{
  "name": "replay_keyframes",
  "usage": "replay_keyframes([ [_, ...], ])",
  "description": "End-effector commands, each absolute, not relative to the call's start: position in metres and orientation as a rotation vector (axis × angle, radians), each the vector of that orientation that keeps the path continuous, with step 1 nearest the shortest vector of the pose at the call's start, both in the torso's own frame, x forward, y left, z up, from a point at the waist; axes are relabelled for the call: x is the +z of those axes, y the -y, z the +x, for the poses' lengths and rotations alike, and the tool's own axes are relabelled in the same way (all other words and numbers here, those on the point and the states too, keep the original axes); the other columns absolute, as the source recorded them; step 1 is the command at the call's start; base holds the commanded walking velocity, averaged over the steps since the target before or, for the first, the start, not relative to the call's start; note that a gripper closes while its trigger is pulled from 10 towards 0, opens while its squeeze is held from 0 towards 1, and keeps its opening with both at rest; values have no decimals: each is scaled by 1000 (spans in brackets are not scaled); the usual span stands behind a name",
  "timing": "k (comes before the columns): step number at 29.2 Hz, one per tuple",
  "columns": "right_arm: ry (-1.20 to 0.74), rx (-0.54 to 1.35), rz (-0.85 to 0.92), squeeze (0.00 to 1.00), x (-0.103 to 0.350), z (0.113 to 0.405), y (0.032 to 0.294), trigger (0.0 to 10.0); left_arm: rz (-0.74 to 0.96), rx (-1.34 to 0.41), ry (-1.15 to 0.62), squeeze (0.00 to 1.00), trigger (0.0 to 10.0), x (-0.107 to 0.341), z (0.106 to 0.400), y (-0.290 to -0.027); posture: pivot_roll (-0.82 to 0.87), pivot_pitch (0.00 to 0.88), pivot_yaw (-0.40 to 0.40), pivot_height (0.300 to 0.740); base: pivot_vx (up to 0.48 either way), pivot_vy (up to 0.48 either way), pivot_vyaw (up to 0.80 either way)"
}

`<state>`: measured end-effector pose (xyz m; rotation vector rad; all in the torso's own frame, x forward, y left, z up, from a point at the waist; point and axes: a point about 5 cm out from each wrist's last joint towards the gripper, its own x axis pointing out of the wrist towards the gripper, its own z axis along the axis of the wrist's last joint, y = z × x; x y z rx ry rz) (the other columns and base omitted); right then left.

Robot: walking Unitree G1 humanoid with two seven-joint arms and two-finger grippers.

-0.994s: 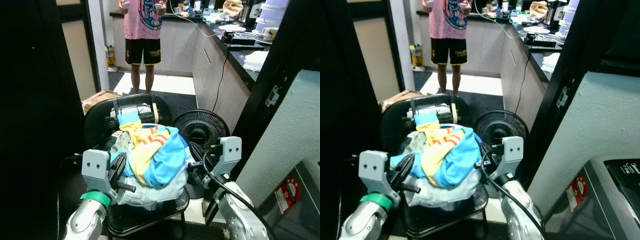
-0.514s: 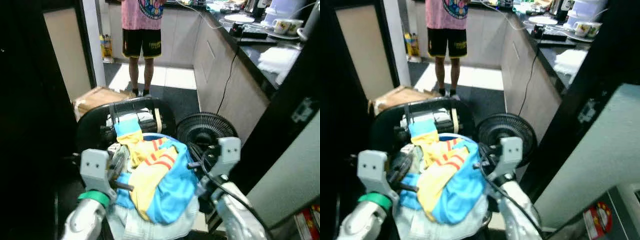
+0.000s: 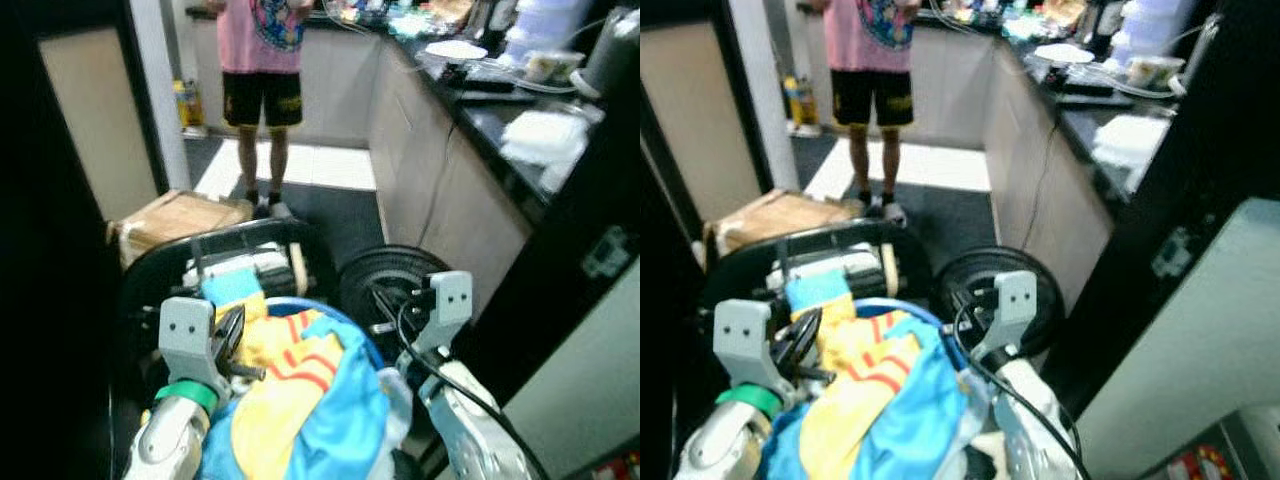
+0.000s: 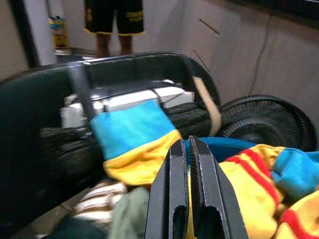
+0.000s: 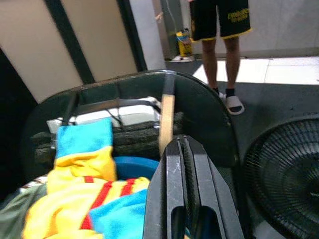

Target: Clothes washing

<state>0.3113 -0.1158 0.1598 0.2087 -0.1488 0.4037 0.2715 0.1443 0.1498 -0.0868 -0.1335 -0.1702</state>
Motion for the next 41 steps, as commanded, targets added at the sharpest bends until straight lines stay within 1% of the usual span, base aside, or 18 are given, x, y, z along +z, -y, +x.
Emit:
replay_keyframes([
  [1,129,396,218,0,154,310,118,10000,-80,-175,118,0,10000,146,270,-143,-14,24,1,740,0,0,0],
  [22,143,433,245,0,156,308,116,10000,-52,-178,126,0,10000,145,269,-142,-16,24,1,740,0,0,0],
  [23,121,481,263,1000,155,308,111,10000,-46,-177,125,0,10000,144,270,-142,-19,24,6,740,0,0,0],
  [24,121,481,263,1000,155,308,111,10000,-46,-177,125,0,10000,144,270,-142,-19,24,6,740,0,0,0],
  [27,78,695,321,1000,158,307,86,10000,-21,-167,125,0,10000,144,272,-147,-18,24,6,740,0,0,0],
  [29,67,795,323,1000,161,305,74,10000,-29,-171,137,0,10000,146,273,-149,-15,24,3,740,0,0,0],
  [36,61,897,344,1000,166,300,63,10000,-34,-205,151,0,10000,149,270,-153,-7,23,-4,740,0,0,0],
  [38,55,970,362,1000,170,294,58,10000,-15,-255,139,0,10000,148,263,-159,-10,24,0,740,0,0,0],
  [41,41,992,350,1000,169,291,58,10000,-9,-287,127,0,10000,147,257,-162,-10,24,0,740,0,0,0],
])
